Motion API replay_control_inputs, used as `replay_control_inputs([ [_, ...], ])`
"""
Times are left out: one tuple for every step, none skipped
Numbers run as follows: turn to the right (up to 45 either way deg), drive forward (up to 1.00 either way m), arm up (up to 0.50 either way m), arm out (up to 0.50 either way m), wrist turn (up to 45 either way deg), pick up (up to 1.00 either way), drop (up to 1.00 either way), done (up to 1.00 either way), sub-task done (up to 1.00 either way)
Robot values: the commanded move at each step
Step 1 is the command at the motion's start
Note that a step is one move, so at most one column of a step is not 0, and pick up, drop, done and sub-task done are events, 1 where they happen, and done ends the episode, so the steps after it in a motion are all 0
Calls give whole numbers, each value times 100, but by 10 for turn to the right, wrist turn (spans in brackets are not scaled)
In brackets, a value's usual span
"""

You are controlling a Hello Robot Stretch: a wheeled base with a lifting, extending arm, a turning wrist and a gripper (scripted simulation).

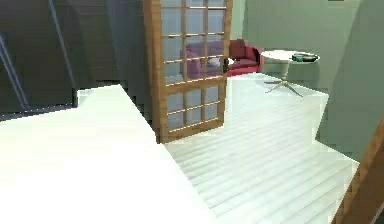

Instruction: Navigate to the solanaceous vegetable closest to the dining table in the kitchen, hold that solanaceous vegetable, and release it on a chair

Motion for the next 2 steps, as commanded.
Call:
replay_control_inputs([
  [-450, 0, 0, 0, 0, 0, 0, 0, 0],
  [-60, 0, 0, 0, 0, 0, 0, 0, 0],
])
